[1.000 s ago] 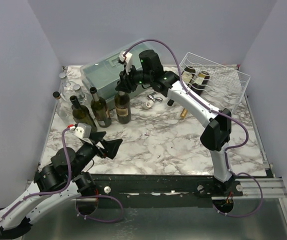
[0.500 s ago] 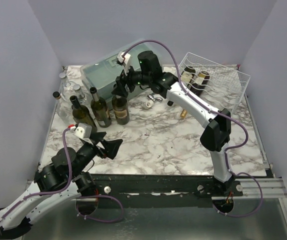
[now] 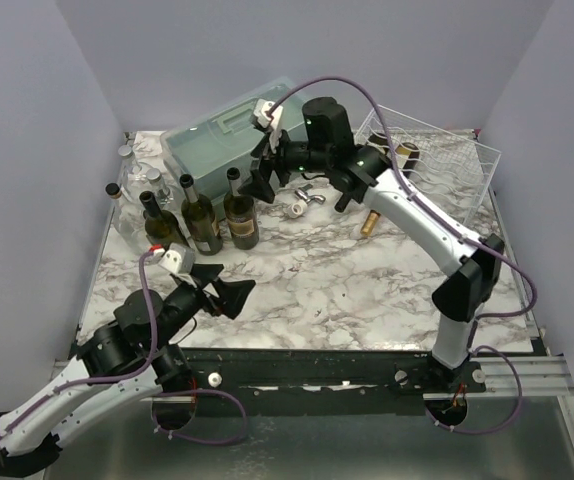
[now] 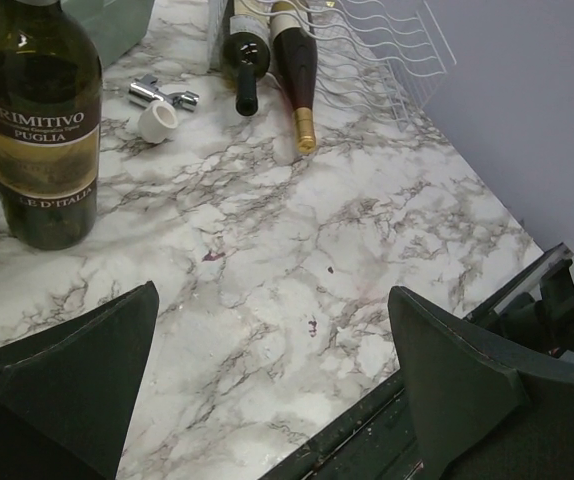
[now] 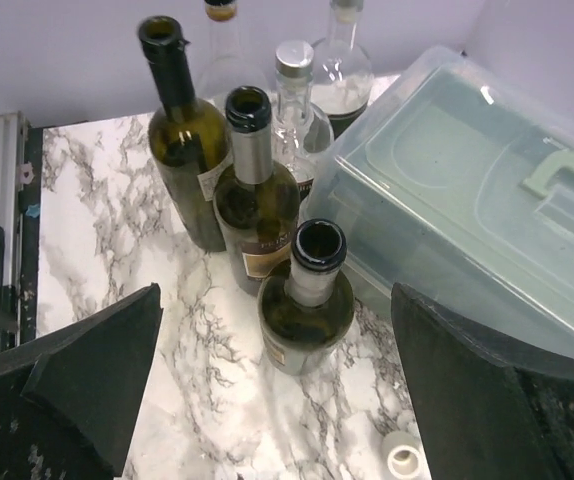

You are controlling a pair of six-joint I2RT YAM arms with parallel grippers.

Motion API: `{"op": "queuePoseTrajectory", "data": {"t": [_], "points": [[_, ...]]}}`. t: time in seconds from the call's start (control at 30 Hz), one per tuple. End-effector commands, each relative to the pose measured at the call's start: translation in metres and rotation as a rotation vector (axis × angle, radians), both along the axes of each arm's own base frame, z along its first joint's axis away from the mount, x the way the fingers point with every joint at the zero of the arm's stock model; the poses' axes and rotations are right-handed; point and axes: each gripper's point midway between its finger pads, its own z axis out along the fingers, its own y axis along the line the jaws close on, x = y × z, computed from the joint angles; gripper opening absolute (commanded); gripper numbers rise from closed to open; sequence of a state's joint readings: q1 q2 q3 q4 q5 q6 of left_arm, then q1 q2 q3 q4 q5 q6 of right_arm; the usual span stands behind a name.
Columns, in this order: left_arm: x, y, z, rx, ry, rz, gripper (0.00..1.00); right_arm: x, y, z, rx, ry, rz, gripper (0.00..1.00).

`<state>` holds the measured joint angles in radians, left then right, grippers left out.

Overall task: Take the wine bottle off the wine rack
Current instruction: Place the wine bottle at the center of the board, then pick up the wine bottle from the wine rack.

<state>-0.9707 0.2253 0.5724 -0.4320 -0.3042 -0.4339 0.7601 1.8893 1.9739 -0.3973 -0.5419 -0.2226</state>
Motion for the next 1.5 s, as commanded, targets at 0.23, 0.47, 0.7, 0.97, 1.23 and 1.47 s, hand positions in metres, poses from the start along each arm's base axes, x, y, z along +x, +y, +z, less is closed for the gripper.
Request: {"op": "queuePoseTrajectory", "data": {"t": [0.23,0.47,0.7,0.97,1.23,1.47], "points": [[0.000,-0.039,0.006,-0.064,0.014,-0.119,0.99,-0.040,-0.058,0.017,-0.030,-0.076,0.058,0.99],[0.001,-0.061,0.001,-0.070,0.060,-0.172,0.99,-0.036,-0.098,0.012,0.025,-0.006,0.035,0.99],[0.004,-0.075,-0.001,-0.064,0.086,-0.199,0.99,-0.031,-0.140,-0.001,0.074,0.058,-0.025,0.99],[0.015,-0.089,-0.001,-0.008,0.103,-0.202,0.99,-0.033,-0.190,-0.032,0.130,0.146,-0.111,0.99],[0.029,-0.110,-0.001,0.076,0.109,-0.222,0.99,-0.037,-0.220,-0.066,0.140,0.197,-0.198,0.99],[0.042,-0.128,0.000,0.124,0.118,-0.250,0.99,-0.034,-0.241,-0.090,0.176,0.212,-0.302,0.99]]}}
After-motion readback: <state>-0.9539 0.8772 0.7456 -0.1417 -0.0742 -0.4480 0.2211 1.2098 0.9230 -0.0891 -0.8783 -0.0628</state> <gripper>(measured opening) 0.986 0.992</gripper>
